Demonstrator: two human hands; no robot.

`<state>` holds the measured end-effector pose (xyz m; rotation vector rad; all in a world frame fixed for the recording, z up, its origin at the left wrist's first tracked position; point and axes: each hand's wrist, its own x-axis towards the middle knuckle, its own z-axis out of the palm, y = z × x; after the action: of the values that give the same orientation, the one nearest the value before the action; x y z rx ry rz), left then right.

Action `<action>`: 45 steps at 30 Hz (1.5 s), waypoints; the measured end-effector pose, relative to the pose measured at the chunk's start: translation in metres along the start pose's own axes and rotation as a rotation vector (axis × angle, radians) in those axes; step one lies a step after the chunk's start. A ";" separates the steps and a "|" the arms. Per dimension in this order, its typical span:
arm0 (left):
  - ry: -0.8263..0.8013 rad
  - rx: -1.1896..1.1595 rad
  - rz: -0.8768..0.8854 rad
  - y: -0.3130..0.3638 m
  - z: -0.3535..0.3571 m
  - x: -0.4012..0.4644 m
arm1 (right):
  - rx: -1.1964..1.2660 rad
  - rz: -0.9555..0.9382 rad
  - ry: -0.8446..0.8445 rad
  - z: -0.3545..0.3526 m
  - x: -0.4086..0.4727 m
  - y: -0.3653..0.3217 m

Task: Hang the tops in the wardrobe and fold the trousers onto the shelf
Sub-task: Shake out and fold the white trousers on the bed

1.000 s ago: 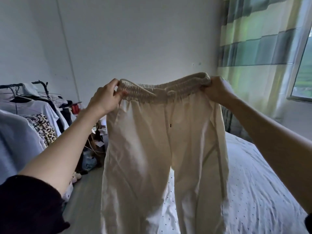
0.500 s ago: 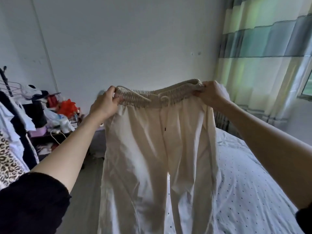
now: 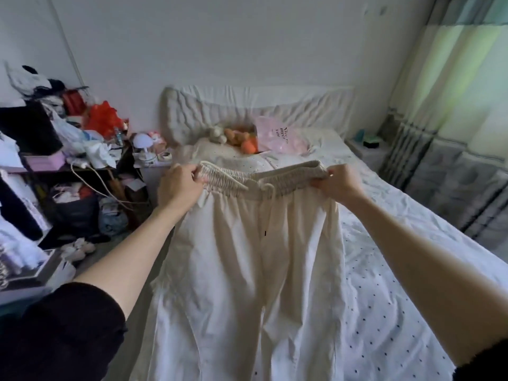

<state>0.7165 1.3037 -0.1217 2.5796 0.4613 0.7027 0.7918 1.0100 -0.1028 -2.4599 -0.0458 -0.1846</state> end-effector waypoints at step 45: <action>-0.966 0.332 0.139 -0.194 0.162 -0.590 | -0.523 0.034 -0.641 0.296 -0.507 0.292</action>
<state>0.2830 1.1734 -0.5766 2.8714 0.0733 -0.6553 0.3490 0.9741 -0.5854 -2.9301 -0.2594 0.6941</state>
